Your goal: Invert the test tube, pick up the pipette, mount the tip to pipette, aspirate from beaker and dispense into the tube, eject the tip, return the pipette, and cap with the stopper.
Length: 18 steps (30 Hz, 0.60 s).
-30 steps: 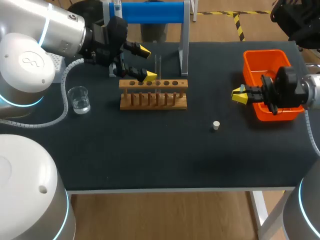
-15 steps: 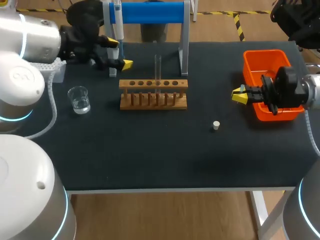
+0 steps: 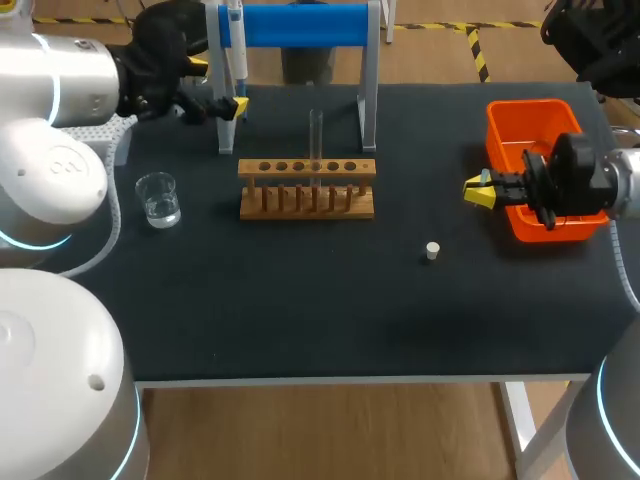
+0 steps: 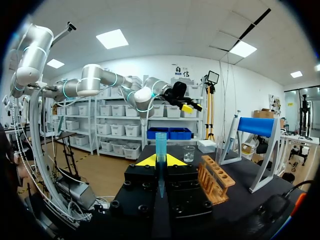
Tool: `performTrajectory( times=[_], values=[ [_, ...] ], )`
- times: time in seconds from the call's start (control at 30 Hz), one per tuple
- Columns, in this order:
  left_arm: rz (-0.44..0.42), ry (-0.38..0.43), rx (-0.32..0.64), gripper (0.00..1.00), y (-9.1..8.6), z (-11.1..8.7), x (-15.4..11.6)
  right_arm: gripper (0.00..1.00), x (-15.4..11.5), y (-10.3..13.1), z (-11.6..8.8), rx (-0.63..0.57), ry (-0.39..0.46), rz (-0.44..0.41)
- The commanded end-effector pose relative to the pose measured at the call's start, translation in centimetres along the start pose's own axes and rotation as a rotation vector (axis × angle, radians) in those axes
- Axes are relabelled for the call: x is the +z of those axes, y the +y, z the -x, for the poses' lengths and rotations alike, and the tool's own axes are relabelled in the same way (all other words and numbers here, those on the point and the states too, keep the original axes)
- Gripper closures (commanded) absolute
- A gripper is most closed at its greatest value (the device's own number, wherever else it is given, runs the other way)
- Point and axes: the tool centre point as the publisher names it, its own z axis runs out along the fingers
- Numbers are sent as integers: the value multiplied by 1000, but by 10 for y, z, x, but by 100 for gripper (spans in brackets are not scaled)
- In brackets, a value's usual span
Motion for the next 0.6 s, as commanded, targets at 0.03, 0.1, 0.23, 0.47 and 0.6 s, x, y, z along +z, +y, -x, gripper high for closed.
performTrajectory(
  times=[0.03, 0.1, 0.23, 0.47, 0.6],
  values=[
    [5, -57, -15, 0, -4, 9, 18, 100, 0, 0, -1, -1, -3, -1],
    [2, -79, -22, 0, -6, 16, 22, 100, 0, 0, -1, -1, -3, -1],
    [0, -126, -35, 0, -8, 28, 27, 100, 0, 0, -1, -1, -3, -1],
    [2, -195, -62, 0, -8, 45, 35, 100, 0, 0, -1, -1, -3, -1],
    [0, -224, -67, 0, -10, 51, 40, 100, 0, 0, -1, -1, -3, -1]
  ],
)
